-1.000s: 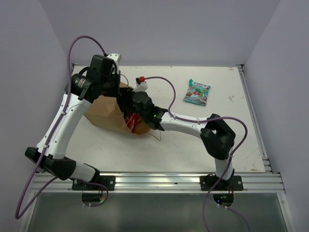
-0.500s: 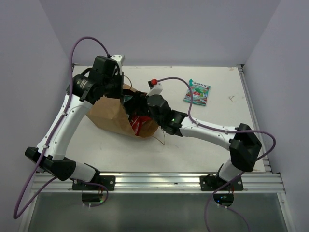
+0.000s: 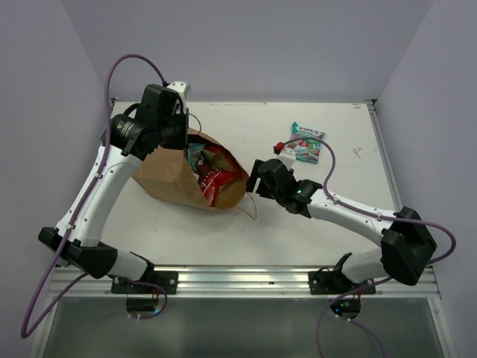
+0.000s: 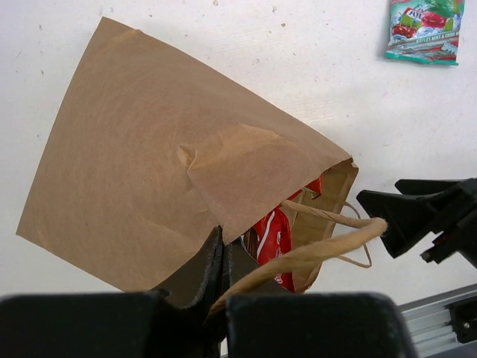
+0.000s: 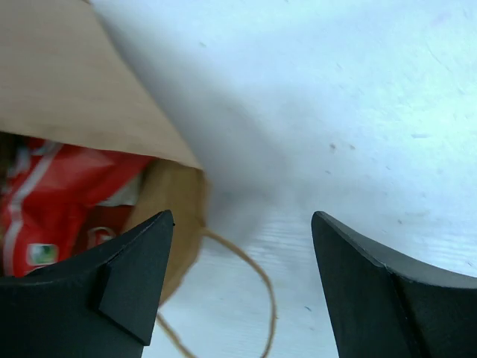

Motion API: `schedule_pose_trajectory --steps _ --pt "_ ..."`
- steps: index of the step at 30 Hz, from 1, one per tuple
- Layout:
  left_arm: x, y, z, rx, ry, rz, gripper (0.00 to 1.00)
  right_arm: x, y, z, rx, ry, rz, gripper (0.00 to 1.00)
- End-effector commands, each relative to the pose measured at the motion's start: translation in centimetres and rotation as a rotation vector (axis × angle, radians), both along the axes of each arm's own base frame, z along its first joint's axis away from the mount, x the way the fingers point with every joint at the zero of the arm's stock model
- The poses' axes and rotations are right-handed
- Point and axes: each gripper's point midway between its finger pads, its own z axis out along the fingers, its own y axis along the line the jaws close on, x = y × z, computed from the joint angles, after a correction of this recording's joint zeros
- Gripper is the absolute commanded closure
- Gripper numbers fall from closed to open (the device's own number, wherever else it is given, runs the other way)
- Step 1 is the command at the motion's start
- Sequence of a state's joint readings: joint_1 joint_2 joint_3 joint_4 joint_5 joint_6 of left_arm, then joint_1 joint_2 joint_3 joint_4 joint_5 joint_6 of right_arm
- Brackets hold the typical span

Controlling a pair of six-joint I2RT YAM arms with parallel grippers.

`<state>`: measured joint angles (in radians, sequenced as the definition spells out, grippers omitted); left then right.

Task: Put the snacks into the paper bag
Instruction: Adjust the paper bag at the center of the board.

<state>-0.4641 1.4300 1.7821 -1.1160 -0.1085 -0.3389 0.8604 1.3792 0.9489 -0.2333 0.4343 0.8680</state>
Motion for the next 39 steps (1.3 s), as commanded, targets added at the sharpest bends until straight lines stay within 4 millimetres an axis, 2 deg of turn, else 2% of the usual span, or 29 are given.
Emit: schedule_pose_trajectory --steps 1,5,11,14,15,16,17,19,20,21,22,23,24,25,26,27,28,29,31,32,33,34,36,38,39 --pt "1.5 -1.0 4.4 -0.098 -0.141 -0.004 1.0 -0.7 -0.2 -1.9 0.054 0.085 -0.008 0.21" --pt "1.5 -1.6 4.5 -0.118 -0.135 -0.022 1.0 -0.2 1.6 -3.2 0.086 0.117 0.052 0.21" --pt "1.4 -1.6 4.4 -0.121 -0.13 -0.023 1.0 0.6 4.5 -3.8 0.146 0.116 0.139 0.31" --pt "1.3 -1.6 4.3 -0.121 -0.128 -0.022 1.0 0.6 5.3 -3.6 0.141 0.114 0.186 0.53" --pt "1.4 -1.5 4.3 -0.118 -0.133 -0.018 1.0 0.6 5.4 -3.0 0.14 0.107 0.198 0.82" --pt "1.4 -1.4 4.1 -0.112 -0.131 -0.014 1.0 0.5 5.5 -1.5 0.156 0.081 0.218 0.94" --pt "1.5 -1.3 3.9 -0.105 -0.13 -0.01 1.0 0.6 5.3 -0.4 0.137 0.051 0.24 1.0" --pt "1.7 -0.8 3.5 -0.078 -0.124 0.008 1.0 0.7 5.0 3.5 0.111 0.009 0.265 1.0" --pt "1.8 -0.6 3.4 -0.069 -0.125 0.014 1.0 0.7 4.7 5.9 0.084 -0.037 0.295 1.0" --pt "1.8 -0.3 3.3 -0.053 -0.123 0.023 1.0 0.7 4.5 9.3 0.068 -0.058 0.31 1.0" --pt "2.0 -0.2 3.4 -0.05 -0.127 0.029 1.0 0.6 4.2 11.1 0.051 -0.074 0.323 1.0" --pt "2.0 -0.1 3.3 -0.044 -0.121 0.033 1.0 -0.2 3.1 10.8 -0.035 -0.016 0.345 1.0" --pt "2.0 -0.2 4.1 -0.057 -0.135 0.031 1.0 0.2 3.3 15.6 -0.007 -0.079 0.344 1.0" --pt "2.1 -0.5 4.1 -0.062 -0.128 0.026 1.0 0.0 3.1 16.7 -0.024 -0.075 0.357 1.0" --pt "2.0 -0.7 4.5 -0.074 -0.128 0.021 1.0 -1.0 2.5 16.7 -0.066 -0.031 0.389 1.0" --pt "1.9 -1.1 4.9 -0.097 -0.131 0.011 1.0 -0.9 2.7 18.8 -0.05 -0.057 0.399 1.0" --pt "1.8 -1.2 4.8 -0.105 -0.126 0.007 1.0 -1.0 2.6 19.0 -0.059 -0.054 0.407 1.0" --pt "1.7 -1.5 3.5 -0.111 -0.099 -0.001 1.0 -1.0 2.2 18.3 -0.088 -0.039 0.402 1.0" --pt "1.4 -1.7 1.0 -0.106 -0.051 -0.005 1.0 -0.3 1.4 16.2 -0.152 -0.01 0.364 1.0" --pt "1.3 -1.9 -0.2 -0.119 -0.028 -0.005 1.0 -0.1 0.5 14.4 -0.215 0.03 0.345 1.0" --pt "0.7 -2.0 -3.3 -0.106 0.05 -0.014 1.0 0.1 0.3 13.2 -0.247 0.062 0.34 1.0" --pt "0.6 -1.8 -4.6 -0.097 0.074 -0.005 1.0 0.3 0.4 11.7 -0.275 0.101 0.343 1.0" --pt "0.8 -0.6 -6.8 -0.06 0.111 0.037 1.0 0.2 0.4 10.2 -0.294 0.124 0.359 1.0" --pt "1.2 -0.1 -6.6 -0.054 0.106 0.054 1.0 0.4 0.2 9.1 -0.303 0.139 0.359 1.0" --pt "1.8 -0.1 -4.7 -0.068 0.064 0.06 1.0 0.6 -0.2 9.1 -0.308 0.143 0.349 1.0"
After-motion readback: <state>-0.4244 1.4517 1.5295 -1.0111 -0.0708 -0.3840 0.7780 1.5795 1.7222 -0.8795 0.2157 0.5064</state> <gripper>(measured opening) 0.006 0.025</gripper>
